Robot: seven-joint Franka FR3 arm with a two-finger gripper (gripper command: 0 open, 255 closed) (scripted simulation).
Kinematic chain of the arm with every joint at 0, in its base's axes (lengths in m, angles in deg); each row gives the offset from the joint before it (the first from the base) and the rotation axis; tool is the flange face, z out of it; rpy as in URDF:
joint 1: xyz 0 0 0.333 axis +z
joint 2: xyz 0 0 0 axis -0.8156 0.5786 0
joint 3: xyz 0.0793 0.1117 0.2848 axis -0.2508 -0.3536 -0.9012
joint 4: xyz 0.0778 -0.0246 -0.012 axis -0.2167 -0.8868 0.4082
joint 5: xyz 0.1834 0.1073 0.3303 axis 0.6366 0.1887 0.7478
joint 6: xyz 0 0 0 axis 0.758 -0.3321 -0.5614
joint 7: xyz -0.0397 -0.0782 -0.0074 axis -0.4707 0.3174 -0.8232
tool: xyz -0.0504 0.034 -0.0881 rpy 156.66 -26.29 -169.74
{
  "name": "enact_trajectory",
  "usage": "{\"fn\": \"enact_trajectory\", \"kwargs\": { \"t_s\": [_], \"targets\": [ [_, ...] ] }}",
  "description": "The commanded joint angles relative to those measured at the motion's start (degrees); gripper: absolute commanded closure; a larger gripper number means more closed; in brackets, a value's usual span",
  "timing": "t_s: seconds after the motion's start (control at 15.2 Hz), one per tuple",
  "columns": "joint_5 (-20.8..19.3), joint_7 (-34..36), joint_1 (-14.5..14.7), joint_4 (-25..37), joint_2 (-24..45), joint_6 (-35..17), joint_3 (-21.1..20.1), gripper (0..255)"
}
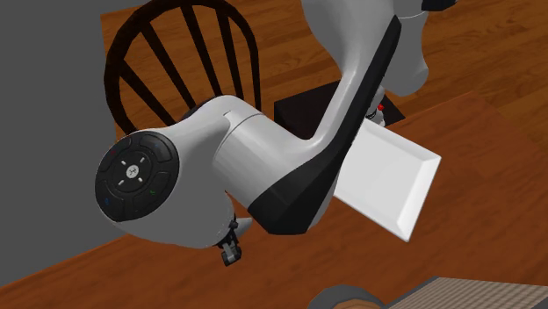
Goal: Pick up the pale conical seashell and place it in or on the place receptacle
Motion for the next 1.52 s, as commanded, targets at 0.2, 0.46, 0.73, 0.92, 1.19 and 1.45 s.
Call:
{"fn": "enact_trajectory", "kwargs": {
  "t_s": [0.2, 0.46, 0.73, 0.92, 1.19, 1.45],
  "targets": [
    [0.2, -0.1, 0.1, 3.2, -0.6, 3.8, -0.1, 255],
    [0.4, -0.2, 0.2, 5.9, -0.9, 6.8, -0.2, 255],
    [0.4, -0.2, 0.3, 9.0, -0.9, 9.8, -0.3, 255],
    [1.7, 0.1, 0.0, 2.5, -5.8, 8.0, -0.7, 255],
    [4.5, 0.6, 0.0, -9.0, -14.9, 5.3, -1.5, 255],
    [7.5, 1.0, 0.8, -18.7, -23.5, 3.8, -2.2, 255]
  ]
}}
